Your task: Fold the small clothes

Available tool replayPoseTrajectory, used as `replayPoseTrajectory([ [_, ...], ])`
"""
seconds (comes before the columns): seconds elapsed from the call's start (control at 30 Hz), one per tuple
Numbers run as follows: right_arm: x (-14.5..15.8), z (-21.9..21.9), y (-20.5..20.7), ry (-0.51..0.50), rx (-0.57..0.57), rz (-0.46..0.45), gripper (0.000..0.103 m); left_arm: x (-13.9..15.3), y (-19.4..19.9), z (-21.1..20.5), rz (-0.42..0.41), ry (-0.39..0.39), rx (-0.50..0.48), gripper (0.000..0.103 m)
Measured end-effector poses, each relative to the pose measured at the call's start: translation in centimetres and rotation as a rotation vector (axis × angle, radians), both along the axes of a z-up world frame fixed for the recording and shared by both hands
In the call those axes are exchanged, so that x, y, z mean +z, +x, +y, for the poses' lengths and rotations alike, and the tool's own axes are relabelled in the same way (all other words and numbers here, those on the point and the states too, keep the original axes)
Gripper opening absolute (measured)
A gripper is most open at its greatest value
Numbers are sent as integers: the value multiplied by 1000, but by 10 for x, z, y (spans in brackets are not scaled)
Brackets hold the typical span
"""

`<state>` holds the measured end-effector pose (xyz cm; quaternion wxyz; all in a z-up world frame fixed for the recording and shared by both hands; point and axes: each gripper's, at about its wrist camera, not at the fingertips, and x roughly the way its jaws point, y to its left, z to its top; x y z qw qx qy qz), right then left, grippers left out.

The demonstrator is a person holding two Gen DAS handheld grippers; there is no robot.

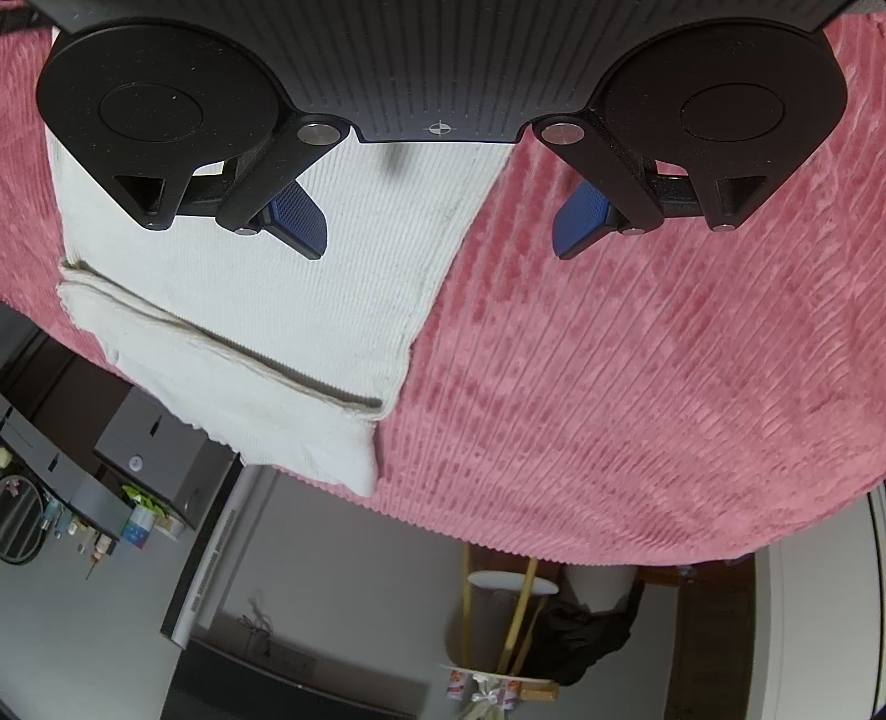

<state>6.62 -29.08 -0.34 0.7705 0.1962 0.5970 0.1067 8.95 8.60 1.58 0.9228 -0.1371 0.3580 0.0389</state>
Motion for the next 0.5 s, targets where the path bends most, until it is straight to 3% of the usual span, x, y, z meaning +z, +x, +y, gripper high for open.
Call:
replayPoseTrajectory([
  [0.13,18,-7,26,179,-109,-64,7,2,-1,0,-21,1,-8,93],
  [0.23,28,-18,50,238,-213,-156,7,2,-1,-2,-28,5,-24,93],
  [0.43,31,-45,84,169,-420,-294,8,-2,4,-6,-19,21,-41,93],
  [0.5,25,-56,86,108,-484,-299,17,-4,6,-6,-11,21,-42,93],
])
